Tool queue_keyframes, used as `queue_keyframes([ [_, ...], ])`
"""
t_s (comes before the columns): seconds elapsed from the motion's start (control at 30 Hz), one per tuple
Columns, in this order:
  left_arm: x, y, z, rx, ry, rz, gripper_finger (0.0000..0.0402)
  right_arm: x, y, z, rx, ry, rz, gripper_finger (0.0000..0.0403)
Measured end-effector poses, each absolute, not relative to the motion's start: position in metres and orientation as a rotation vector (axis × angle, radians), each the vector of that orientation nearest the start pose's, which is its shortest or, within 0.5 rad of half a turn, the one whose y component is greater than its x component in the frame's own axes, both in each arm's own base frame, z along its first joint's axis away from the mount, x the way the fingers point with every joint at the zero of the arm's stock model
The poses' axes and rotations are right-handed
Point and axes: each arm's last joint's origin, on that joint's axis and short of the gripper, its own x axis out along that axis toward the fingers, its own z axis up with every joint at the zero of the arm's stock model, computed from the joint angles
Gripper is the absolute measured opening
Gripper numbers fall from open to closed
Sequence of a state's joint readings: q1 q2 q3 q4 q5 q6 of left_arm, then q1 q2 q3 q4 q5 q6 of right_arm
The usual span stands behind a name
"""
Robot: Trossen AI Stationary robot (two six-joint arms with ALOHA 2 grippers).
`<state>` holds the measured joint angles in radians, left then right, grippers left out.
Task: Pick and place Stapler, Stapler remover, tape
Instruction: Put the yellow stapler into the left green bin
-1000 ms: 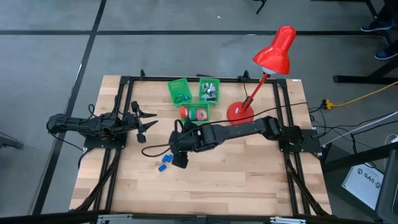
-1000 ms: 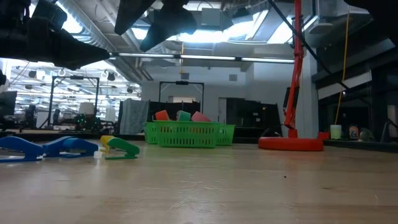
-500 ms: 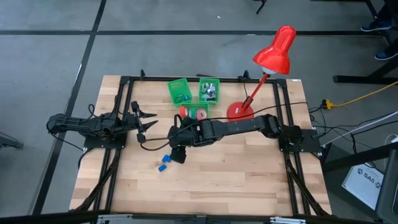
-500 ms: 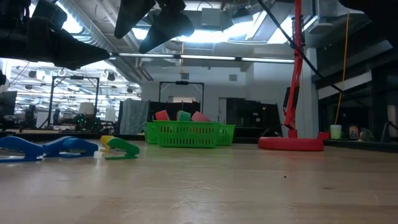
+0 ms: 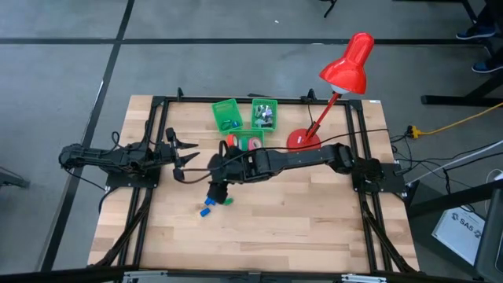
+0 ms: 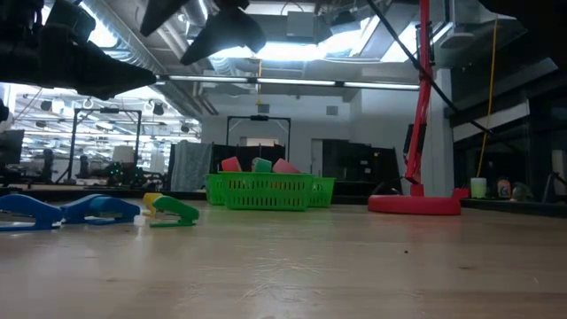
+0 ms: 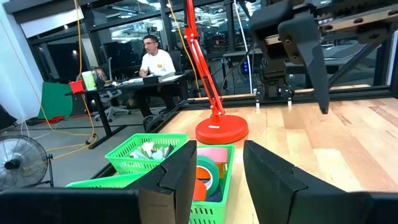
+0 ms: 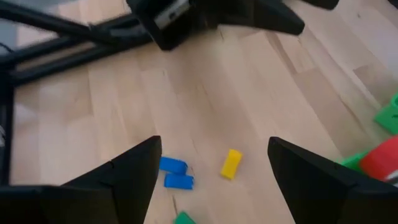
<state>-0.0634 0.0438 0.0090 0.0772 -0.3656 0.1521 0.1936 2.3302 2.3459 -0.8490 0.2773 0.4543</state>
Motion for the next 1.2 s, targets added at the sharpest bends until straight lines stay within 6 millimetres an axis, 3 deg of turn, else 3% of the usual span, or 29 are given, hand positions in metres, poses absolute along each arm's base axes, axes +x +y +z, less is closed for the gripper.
queue_keyframes([
  [0.2, 0.098, 0.004, 0.171, 0.142, -0.019, 0.305, 0.0128, 0.507, 0.091, 0.281, 0.229, 0.760, -0.252, 0.0300],
  [0.5, 0.098, 0.004, 0.170, 0.143, -0.013, 0.304, 0.0128, 0.523, 0.108, 0.244, 0.058, 0.802, -0.080, 0.0300],
  [0.77, 0.099, 0.004, 0.169, 0.146, -0.002, 0.303, 0.0127, 0.532, 0.109, 0.212, -0.081, 0.852, -0.018, 0.0300],
  [1.2, 0.100, 0.004, 0.169, 0.147, 0.003, 0.303, 0.0127, 0.541, 0.088, 0.173, 0.178, 0.917, -0.227, 0.0300],
])
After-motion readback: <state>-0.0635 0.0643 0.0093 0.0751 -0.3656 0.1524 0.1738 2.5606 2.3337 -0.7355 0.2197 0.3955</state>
